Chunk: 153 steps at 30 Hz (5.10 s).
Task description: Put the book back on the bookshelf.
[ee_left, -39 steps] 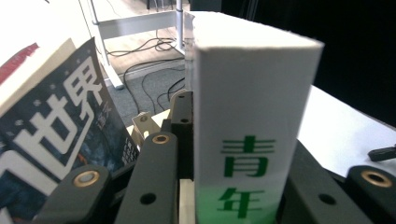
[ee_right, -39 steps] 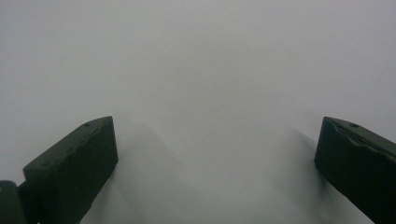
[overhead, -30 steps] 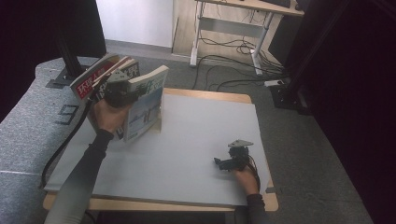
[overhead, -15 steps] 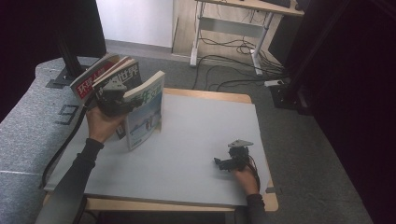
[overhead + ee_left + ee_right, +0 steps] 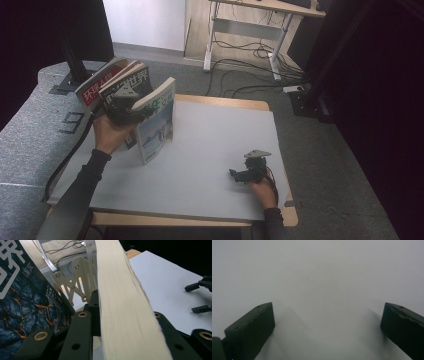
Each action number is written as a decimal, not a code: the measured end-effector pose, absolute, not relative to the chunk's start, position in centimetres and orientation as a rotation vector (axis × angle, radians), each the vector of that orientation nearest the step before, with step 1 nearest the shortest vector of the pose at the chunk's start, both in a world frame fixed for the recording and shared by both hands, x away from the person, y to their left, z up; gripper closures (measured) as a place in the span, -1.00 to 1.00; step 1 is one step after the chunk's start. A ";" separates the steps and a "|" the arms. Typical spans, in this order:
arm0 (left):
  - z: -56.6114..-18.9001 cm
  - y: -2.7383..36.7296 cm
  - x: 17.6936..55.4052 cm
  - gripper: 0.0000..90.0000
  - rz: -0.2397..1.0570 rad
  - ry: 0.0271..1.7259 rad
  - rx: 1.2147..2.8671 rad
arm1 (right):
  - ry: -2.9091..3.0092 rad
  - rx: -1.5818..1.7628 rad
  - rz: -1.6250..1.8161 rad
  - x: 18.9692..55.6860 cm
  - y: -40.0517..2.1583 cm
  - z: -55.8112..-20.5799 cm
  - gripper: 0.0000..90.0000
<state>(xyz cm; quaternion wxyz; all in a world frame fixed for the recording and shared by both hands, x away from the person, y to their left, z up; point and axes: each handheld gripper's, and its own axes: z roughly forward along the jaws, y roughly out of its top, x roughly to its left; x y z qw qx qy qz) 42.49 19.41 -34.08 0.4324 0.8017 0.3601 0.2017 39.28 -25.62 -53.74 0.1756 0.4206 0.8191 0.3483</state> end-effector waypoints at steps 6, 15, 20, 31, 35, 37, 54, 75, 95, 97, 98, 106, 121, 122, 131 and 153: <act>-33.4 19.2 42.8 0.57 0.480 0.913 1.967 | 2.320 1.192 0.986 39.3 -25.6 -53.7 -1.00; -32.9 18.7 43.3 0.64 0.510 0.925 1.954 | 2.318 1.191 0.988 39.3 -25.6 -53.7 -1.00; -32.7 18.6 44.2 0.65 0.517 0.954 1.920 | 2.318 1.192 0.988 39.3 -25.6 -53.7 -1.00; -32.6 17.3 46.1 0.64 0.603 0.995 1.894 | 2.318 1.191 0.990 39.3 -25.6 -53.7 -1.00; -32.8 16.8 46.6 0.64 0.621 1.004 1.878 | 2.316 1.191 0.990 39.3 -25.6 -53.8 -1.00; -33.0 16.6 46.8 0.64 0.622 1.002 1.878 | 2.316 1.191 0.991 39.3 -25.6 -53.8 -1.00; -33.7 14.9 45.5 0.36 0.636 0.907 1.949 | 2.318 1.191 0.990 39.3 -25.6 -53.7 -1.00; -36.3 15.5 42.0 0.11 0.520 0.837 1.946 | 2.319 1.190 0.988 39.3 -25.6 -53.7 -1.00; -42.5 15.5 41.3 0.24 0.518 0.898 2.024 | 2.319 1.194 0.987 39.3 -25.6 -53.7 -1.00; -42.5 15.5 41.4 0.28 0.536 0.898 2.009 | 2.319 1.193 0.988 39.3 -25.6 -53.7 -1.00; -42.5 15.5 41.4 0.30 0.536 0.898 2.009 | 2.319 1.193 0.988 39.3 -25.6 -53.7 -1.00; -42.6 15.4 42.4 0.29 0.522 0.903 1.994 | 2.318 1.198 0.988 39.3 -25.6 -53.7 -1.00; -43.0 14.9 42.5 0.12 0.489 0.874 2.013 | 2.318 1.196 0.988 39.2 -25.6 -53.7 -1.00; -43.0 14.8 42.5 0.09 0.483 0.870 2.009 | 2.320 1.195 0.987 39.2 -25.6 -53.7 -1.00; -42.9 14.8 41.8 -0.38 0.447 0.821 2.027 | 2.320 1.195 0.987 39.2 -25.6 -53.7 -1.00; -42.5 16.1 38.7 -0.78 0.378 0.751 2.071 | 2.319 1.194 0.987 39.2 -25.6 -53.7 -1.00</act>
